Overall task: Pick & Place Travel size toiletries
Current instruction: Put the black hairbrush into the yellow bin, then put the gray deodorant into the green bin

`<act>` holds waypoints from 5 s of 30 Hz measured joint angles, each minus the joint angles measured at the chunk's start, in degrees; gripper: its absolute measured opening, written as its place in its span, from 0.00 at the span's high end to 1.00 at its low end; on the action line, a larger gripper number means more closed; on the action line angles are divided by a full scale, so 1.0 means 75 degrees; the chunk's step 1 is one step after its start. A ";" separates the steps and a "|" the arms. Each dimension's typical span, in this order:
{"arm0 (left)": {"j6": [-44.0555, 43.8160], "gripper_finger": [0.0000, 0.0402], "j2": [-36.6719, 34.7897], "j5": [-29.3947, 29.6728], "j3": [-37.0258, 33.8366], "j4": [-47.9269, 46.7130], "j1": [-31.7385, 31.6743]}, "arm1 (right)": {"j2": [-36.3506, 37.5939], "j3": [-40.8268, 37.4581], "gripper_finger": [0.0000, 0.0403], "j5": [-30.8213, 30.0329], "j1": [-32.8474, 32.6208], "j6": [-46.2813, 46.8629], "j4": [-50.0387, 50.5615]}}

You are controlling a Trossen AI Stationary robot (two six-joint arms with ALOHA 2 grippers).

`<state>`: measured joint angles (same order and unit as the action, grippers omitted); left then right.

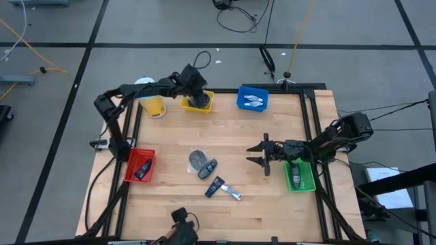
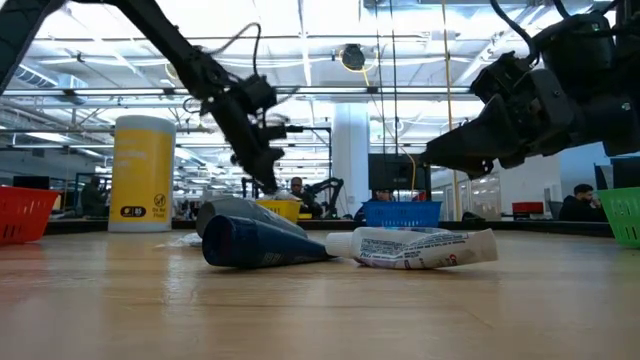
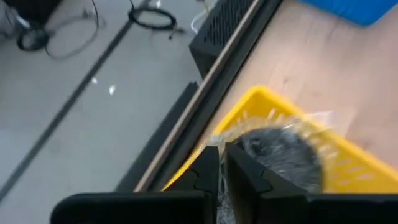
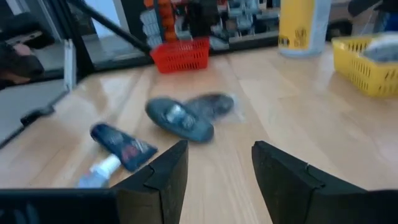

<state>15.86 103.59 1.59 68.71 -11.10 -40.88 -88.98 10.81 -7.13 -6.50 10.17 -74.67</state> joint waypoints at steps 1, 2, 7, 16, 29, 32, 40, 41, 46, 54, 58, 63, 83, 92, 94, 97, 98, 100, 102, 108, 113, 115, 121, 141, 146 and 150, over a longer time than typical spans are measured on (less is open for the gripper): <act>0.0057 0.92 -0.0175 0.0006 0.0000 -0.0038 0.0055 | 0.0073 0.0000 0.58 0.0024 -0.0003 -0.0036 -0.0058; 0.0078 0.91 -0.0361 0.0004 0.0000 -0.0066 0.0115 | 0.0166 0.0001 0.58 0.0104 -0.0003 -0.0046 -0.0087; -0.0085 0.87 -0.1475 -0.0120 0.0003 -0.0579 0.0451 | 0.0453 0.0003 0.58 0.1575 0.0000 0.0140 -0.0009; -0.0142 0.90 -0.2932 -0.1677 -0.1271 0.0112 0.1882 | 0.0465 0.0031 0.58 0.2217 -0.0029 0.0555 0.0352; -0.2336 1.00 -0.3465 -0.0338 -0.3395 0.0974 0.5851 | 0.0128 0.2844 0.42 0.1366 -0.0607 -0.1108 0.5074; -0.3620 0.98 -0.3465 0.0983 -0.3439 0.0547 0.6683 | -0.0286 0.3413 0.35 0.1363 -0.0429 -0.1657 0.5070; -0.6016 0.99 -0.3471 0.2957 -0.3794 -0.0276 0.8006 | -0.2247 0.5069 0.23 0.2525 0.0130 -0.2471 0.5119; -0.6199 0.99 -0.3465 0.2960 -0.3920 -0.0188 0.8045 | -0.2495 0.5277 0.23 0.2693 0.0179 -0.2597 0.5115; -0.6771 0.98 -0.3465 0.2989 -0.4736 0.0808 0.8207 | -0.3470 0.6055 0.24 0.3415 0.0332 -0.3173 0.5106; -0.6702 0.99 -0.3465 0.3015 -0.6027 0.3196 0.8222 | -0.4413 0.6862 0.24 0.3831 0.0358 -0.3506 0.4954; -0.6820 0.98 -0.3465 0.3163 -0.6178 0.3321 0.8221 | -0.4564 0.6910 0.24 0.3969 0.0356 -0.3503 0.4701; -0.6759 0.96 -0.3465 0.3451 -0.6178 0.3356 0.8218 | -0.4620 0.6904 0.24 0.4158 0.0373 -0.3470 0.4512; -0.5956 0.95 -0.3465 0.3747 -0.6169 0.3973 0.8197 | -0.5509 0.6977 0.24 0.3641 0.0423 -0.2767 0.3749; -0.5536 0.95 -0.3465 0.3735 -0.6167 0.4784 0.8189 | -0.5499 0.6980 0.30 0.3443 0.0431 -0.2838 0.4071; -0.5555 0.94 -0.3465 0.3732 -0.6167 0.4840 0.8189 | -0.5500 0.6977 0.31 0.3419 0.0431 -0.2857 0.4114; -0.5571 0.91 -0.3465 0.3731 -0.6167 0.4842 0.8189 | -0.5500 0.6975 0.32 0.3388 0.0434 -0.2933 0.4117; -0.5585 0.89 -0.3465 0.3717 -0.6167 0.4842 0.8189 | -0.5503 0.6974 0.33 0.3385 0.0434 -0.2954 0.4120; -0.5616 0.83 -0.3465 0.3592 -0.6167 0.4839 0.8189 | -0.5506 0.6974 0.34 0.3383 0.0434 -0.2955 0.4120; -0.5609 0.75 -0.3465 0.3384 -0.6167 0.4838 0.8189 | -0.5387 0.6958 0.34 0.3373 0.0437 -0.2748 0.4201; -0.6299 0.57 -0.3925 0.1992 -0.6161 0.3733 0.8228 | -0.4248 0.7032 0.33 0.3196 0.0520 -0.2369 0.5375; -0.7628 0.57 -0.4048 0.1809 -0.6172 0.2043 0.8447 | -0.4096 0.7639 0.24 0.3346 0.0719 -0.2555 0.6179; -0.7866 0.61 -0.3921 0.1829 -0.6169 0.1861 0.8473 | -0.4432 0.7943 0.19 0.3350 0.0769 -0.2791 0.6270; -0.7154 0.74 -0.3140 0.2151 -0.6149 0.2744 0.8246 | -0.4960 0.8565 0.14 0.3396 0.0771 -0.3751 0.6273; -0.6270 0.82 -0.3625 0.1995 -0.6130 0.2993 0.7478 | -0.4984 0.8594 0.36 0.3522 0.0755 -0.3272 0.7408; -0.7395 0.82 -0.4509 0.1696 -0.6129 0.1303 0.7898 | -0.4973 0.8594 0.47 0.3380 0.0752 -0.3247 0.7472; -0.8063 0.82 -0.4407 0.1597 -0.6240 0.1272 0.8606 | -0.4973 0.8594 0.51 0.3377 0.0752 -0.3220 0.7434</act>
<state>-44.61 70.54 13.57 21.91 -1.57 23.67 -126.28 75.26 18.20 -0.86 -13.98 -18.92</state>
